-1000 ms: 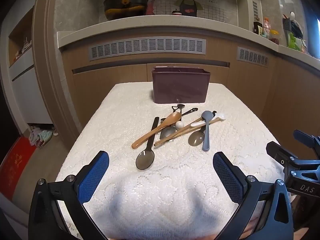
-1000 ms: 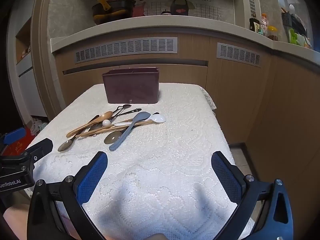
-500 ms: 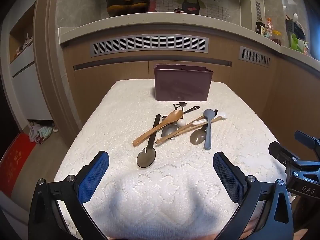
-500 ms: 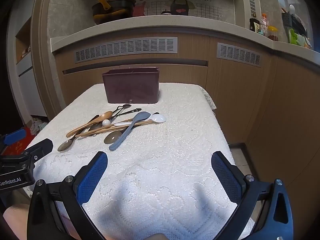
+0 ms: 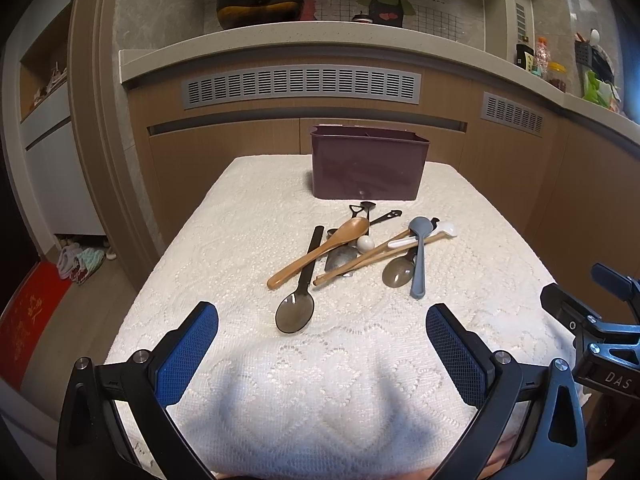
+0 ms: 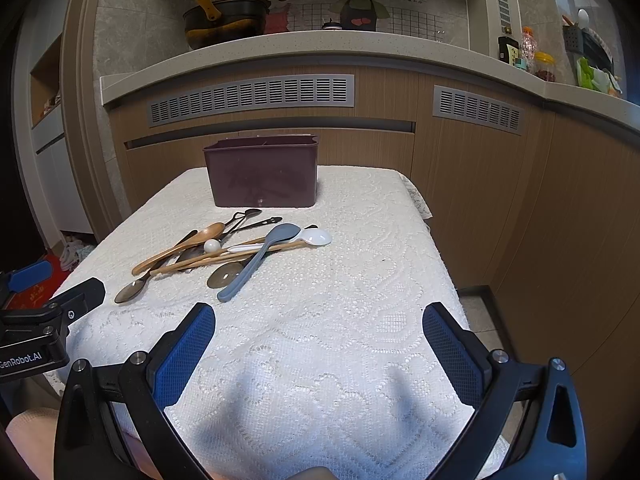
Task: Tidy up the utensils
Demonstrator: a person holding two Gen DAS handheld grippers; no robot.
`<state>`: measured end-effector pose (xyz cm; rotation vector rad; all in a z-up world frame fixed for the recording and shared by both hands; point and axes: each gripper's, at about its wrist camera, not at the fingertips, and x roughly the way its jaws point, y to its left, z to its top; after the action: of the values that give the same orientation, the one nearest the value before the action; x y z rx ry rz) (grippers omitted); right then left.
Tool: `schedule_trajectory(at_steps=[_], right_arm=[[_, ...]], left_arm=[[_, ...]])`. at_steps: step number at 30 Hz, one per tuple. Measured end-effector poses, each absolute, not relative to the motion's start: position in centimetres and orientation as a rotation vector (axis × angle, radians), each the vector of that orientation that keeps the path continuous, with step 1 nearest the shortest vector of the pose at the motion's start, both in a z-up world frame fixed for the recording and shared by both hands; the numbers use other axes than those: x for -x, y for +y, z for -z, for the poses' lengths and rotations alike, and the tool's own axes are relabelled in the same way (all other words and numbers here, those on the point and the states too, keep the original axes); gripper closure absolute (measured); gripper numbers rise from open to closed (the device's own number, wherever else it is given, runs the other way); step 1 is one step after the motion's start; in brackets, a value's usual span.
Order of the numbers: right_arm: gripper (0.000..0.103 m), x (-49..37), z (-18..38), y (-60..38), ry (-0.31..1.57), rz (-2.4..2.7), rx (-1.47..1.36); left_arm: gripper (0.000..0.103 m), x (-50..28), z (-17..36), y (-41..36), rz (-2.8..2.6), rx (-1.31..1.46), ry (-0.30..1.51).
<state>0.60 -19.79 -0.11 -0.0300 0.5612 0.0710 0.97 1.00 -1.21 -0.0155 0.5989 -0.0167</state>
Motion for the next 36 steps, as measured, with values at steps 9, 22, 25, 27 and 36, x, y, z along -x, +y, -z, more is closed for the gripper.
schedule_trajectory(at_steps=[9,22,25,27,36], right_arm=[[0.0,-0.64,0.14,-19.83,0.562,-0.07,0.03],[0.0,-0.64,0.13,-19.88,0.563,-0.07,0.03],[0.0,-0.65,0.11,-19.87,0.564,-0.071,0.03],[0.0,-0.66,0.11,-19.88,0.565,-0.07,0.029],[0.0,-0.66,0.09,-19.88,0.565,-0.07,0.029]], left_arm=[[0.0,-1.01,1.2,1.16,0.017,0.017,0.601],[0.0,-1.02,1.37,1.42,0.015,0.024,0.606],[0.0,-1.03,1.36,1.44,0.015,0.024,0.606],[0.0,-1.09,1.33,1.46,0.014,0.025,0.607],[0.0,-1.16,1.28,1.52,0.013,0.028,0.61]])
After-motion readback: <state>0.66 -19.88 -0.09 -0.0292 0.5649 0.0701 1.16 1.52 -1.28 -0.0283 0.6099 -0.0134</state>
